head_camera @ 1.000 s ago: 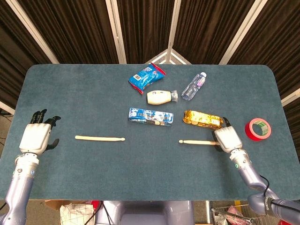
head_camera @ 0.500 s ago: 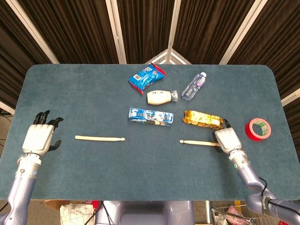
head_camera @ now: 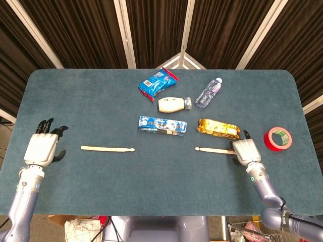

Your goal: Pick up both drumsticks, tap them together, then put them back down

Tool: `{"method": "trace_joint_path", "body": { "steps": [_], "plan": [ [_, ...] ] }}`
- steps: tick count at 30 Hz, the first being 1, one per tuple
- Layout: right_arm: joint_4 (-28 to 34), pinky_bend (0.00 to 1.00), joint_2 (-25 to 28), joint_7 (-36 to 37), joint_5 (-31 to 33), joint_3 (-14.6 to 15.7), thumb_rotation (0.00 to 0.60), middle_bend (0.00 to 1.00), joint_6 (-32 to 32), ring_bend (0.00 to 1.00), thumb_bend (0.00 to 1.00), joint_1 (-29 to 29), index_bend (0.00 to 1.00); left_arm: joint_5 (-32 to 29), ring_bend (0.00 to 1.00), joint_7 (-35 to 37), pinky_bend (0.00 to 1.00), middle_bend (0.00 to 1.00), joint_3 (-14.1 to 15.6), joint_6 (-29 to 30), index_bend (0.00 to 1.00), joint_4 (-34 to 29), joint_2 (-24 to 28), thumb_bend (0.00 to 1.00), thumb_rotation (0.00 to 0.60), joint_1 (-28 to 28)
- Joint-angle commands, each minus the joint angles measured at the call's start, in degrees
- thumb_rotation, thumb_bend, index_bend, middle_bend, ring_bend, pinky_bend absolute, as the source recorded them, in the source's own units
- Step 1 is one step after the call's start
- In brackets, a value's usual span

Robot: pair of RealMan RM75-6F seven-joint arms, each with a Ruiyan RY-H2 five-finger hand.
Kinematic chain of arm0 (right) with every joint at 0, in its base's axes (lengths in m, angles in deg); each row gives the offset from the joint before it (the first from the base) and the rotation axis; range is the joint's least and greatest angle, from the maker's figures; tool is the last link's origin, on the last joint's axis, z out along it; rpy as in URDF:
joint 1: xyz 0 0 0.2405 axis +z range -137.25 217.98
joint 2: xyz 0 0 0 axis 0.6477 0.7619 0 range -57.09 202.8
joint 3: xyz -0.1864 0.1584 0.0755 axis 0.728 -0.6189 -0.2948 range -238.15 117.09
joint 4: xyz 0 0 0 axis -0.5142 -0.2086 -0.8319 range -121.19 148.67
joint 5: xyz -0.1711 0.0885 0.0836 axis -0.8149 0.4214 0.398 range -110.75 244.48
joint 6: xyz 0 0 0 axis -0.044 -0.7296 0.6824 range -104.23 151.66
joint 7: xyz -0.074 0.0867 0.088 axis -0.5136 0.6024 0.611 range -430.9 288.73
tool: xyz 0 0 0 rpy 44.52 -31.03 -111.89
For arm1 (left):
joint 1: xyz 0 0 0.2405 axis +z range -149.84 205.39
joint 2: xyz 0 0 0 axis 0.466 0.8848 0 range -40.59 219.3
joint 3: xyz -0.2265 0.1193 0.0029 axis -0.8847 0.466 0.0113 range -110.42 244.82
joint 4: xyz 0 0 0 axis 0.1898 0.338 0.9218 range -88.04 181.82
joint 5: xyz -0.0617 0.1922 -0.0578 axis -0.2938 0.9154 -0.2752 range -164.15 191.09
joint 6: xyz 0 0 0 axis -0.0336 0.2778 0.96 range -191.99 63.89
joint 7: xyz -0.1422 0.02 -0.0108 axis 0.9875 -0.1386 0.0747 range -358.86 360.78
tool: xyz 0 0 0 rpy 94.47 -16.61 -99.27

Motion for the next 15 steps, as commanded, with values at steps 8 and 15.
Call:
{"method": "trace_joint_path", "body": {
  "steps": [8,15],
  "plan": [
    [13.9,0.04,8.7,-1.6,3.1,-2.4,0.600,0.29,4.2,0.29,0.43,-0.6,0.20,1.9,0.00,1.1,0.00,0.29,0.2,1.1,0.22,-0.6,1.1,0.40,0.600,0.8],
    [31.5,0.04,21.7,7.2,-6.9,-3.3,0.600,0.14,21.6,0.17,0.43,-10.8,0.10,9.5,0.00,7.3,0.00,0.10,4.2,6.5,0.21,-5.1,4.6,0.39,0.600,7.4]
  ]
}}
